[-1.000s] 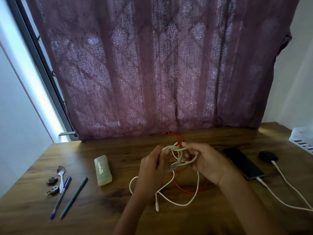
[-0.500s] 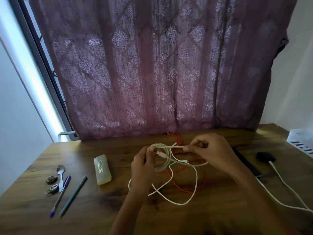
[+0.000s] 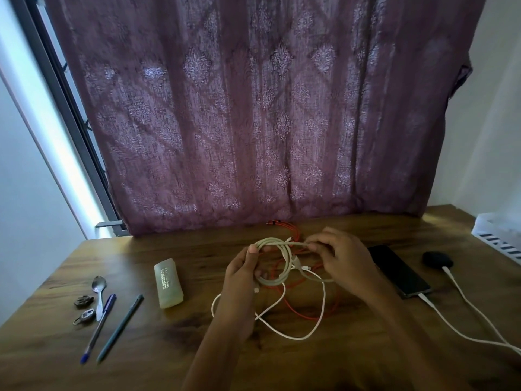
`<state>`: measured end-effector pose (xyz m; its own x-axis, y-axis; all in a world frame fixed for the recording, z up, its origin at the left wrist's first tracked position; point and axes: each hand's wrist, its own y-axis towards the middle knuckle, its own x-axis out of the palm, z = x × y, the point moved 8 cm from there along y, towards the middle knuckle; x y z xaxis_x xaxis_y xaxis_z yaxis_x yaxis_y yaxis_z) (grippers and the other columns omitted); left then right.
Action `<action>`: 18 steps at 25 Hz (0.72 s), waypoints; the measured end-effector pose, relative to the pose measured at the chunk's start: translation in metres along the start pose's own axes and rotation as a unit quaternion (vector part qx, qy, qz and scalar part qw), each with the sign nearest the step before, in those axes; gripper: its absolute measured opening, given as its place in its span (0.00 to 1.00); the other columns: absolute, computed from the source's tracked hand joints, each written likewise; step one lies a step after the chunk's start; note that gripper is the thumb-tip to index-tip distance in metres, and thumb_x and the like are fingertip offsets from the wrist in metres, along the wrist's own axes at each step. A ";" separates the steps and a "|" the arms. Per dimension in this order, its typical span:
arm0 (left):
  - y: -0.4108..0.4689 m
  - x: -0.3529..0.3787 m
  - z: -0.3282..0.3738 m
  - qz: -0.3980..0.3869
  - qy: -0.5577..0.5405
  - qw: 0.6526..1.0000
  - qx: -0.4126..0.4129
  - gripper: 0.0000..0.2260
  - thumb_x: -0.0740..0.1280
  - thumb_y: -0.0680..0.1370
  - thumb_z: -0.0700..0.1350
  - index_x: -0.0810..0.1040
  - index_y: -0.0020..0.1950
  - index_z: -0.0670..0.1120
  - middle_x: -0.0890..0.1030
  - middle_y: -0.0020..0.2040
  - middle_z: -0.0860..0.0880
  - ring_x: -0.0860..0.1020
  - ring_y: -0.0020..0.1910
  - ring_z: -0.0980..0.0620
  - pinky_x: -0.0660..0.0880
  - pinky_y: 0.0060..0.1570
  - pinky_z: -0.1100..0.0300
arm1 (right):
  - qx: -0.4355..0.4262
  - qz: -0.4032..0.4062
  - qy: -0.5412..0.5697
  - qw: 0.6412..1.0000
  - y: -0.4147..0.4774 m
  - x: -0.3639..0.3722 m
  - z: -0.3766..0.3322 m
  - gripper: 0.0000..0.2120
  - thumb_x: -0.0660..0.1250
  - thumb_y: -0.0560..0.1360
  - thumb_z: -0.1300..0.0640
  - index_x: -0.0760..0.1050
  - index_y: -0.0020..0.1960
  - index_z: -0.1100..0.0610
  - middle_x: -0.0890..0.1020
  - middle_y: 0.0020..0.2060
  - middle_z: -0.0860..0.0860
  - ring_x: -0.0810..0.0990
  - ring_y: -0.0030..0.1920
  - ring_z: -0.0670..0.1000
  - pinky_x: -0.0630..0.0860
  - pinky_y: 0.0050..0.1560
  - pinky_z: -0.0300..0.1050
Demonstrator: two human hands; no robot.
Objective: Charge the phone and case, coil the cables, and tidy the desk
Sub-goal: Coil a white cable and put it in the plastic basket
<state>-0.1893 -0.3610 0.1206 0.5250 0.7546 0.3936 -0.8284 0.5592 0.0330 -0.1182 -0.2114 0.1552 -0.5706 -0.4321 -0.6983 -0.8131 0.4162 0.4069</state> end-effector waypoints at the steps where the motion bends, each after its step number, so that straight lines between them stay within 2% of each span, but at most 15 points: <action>1: 0.000 0.002 -0.001 0.000 -0.029 1.000 -0.010 0.14 0.54 0.81 0.43 0.77 0.50 0.37 0.74 0.22 0.54 0.73 0.23 0.60 0.75 0.32 0.66 | 0.022 -0.020 0.082 0.996 0.000 0.005 0.000 0.08 0.65 0.76 0.60 0.79 0.44 0.49 0.79 0.37 0.43 0.78 0.39 0.46 0.75 0.41 0.43; 2: 0.000 0.003 -0.002 0.001 -0.054 0.998 -0.016 0.14 0.54 0.81 0.44 0.77 0.49 0.38 0.72 0.23 0.55 0.71 0.24 0.60 0.76 0.33 0.66 | 0.058 -0.039 0.180 0.981 -0.001 0.012 0.002 0.10 0.63 0.77 0.63 0.78 0.43 0.51 0.81 0.37 0.45 0.78 0.38 0.48 0.75 0.39 0.43; 4: 0.002 0.003 -0.006 0.001 -0.081 0.996 -0.024 0.14 0.55 0.80 0.45 0.78 0.48 0.41 0.70 0.25 0.53 0.69 0.27 0.58 0.76 0.34 0.64 | 0.121 -0.065 0.326 0.935 -0.003 0.022 0.004 0.14 0.58 0.78 0.68 0.79 0.47 0.53 0.83 0.36 0.49 0.73 0.29 0.49 0.68 0.29 0.39; 6: 0.001 0.002 -0.009 -0.008 -0.075 0.997 -0.027 0.14 0.55 0.81 0.46 0.78 0.47 0.43 0.70 0.29 0.51 0.70 0.28 0.57 0.74 0.31 0.65 | 0.158 -0.091 0.419 0.890 -0.006 0.029 0.001 0.14 0.56 0.77 0.68 0.79 0.52 0.59 0.79 0.36 0.62 0.63 0.20 0.44 0.57 0.21 0.35; 8: -0.001 0.002 -0.010 -0.015 -0.037 0.999 -0.021 0.14 0.55 0.80 0.47 0.79 0.46 0.44 0.74 0.31 0.51 0.71 0.30 0.56 0.71 0.31 0.64 | 0.160 -0.108 0.465 0.864 -0.006 0.031 -0.002 0.11 0.58 0.77 0.64 0.78 0.53 0.63 0.77 0.41 0.72 0.57 0.18 0.42 0.52 0.20 0.34; 9: -0.001 0.002 -0.009 -0.016 -0.005 1.000 -0.011 0.14 0.55 0.80 0.47 0.79 0.47 0.44 0.76 0.33 0.50 0.71 0.31 0.55 0.70 0.31 0.64 | 0.151 -0.112 0.469 0.863 -0.007 0.030 -0.005 0.10 0.60 0.77 0.61 0.79 0.51 0.63 0.81 0.43 0.68 0.57 0.18 0.42 0.52 0.20 0.34; 11: 0.000 0.000 -0.007 -0.017 0.075 0.997 0.011 0.13 0.56 0.80 0.44 0.79 0.50 0.41 0.81 0.39 0.46 0.76 0.33 0.54 0.72 0.33 0.64 | 0.151 -0.102 0.472 0.863 -0.008 0.029 -0.008 0.10 0.62 0.76 0.59 0.81 0.49 0.62 0.85 0.40 0.58 0.62 0.21 0.43 0.55 0.20 0.32; 13: 0.003 0.001 0.002 -0.023 0.144 0.988 0.042 0.09 0.59 0.79 0.39 0.76 0.56 0.40 0.82 0.46 0.45 0.80 0.38 0.54 0.76 0.37 0.66 | 0.166 -0.089 0.471 0.861 -0.009 0.028 -0.006 0.09 0.62 0.76 0.61 0.81 0.48 0.61 0.85 0.38 0.56 0.74 0.26 0.46 0.66 0.23 0.32; 14: 0.005 0.003 0.008 -0.036 0.162 0.984 0.060 0.10 0.60 0.78 0.36 0.75 0.58 0.42 0.83 0.48 0.47 0.81 0.41 0.56 0.76 0.40 0.67 | 0.168 -0.092 0.465 0.865 -0.009 0.030 -0.005 0.09 0.63 0.76 0.61 0.82 0.47 0.59 0.85 0.39 0.56 0.79 0.31 0.47 0.72 0.30 0.35; 16: 0.008 0.013 0.022 -0.093 0.203 0.971 0.086 0.12 0.62 0.77 0.35 0.77 0.57 0.47 0.84 0.45 0.53 0.81 0.45 0.58 0.76 0.44 0.67 | 0.152 -0.110 0.442 0.877 -0.009 0.030 -0.008 0.08 0.64 0.75 0.60 0.82 0.44 0.56 0.85 0.41 0.57 0.81 0.40 0.51 0.74 0.40 0.42; 18: 0.009 0.021 0.033 -0.129 0.306 0.937 0.114 0.11 0.65 0.76 0.38 0.80 0.52 0.52 0.85 0.41 0.53 0.82 0.44 0.57 0.77 0.46 0.64 | 0.131 -0.115 0.441 0.880 -0.008 0.027 -0.013 0.06 0.66 0.74 0.61 0.81 0.43 0.57 0.84 0.39 0.56 0.80 0.38 0.51 0.75 0.39 0.42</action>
<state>-0.1922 -0.3510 0.1600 0.6693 0.6992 -0.2514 -0.6424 0.7145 0.2770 -0.1284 -0.2363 0.1410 -0.3554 -0.9342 0.0324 -0.9304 0.3568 0.0839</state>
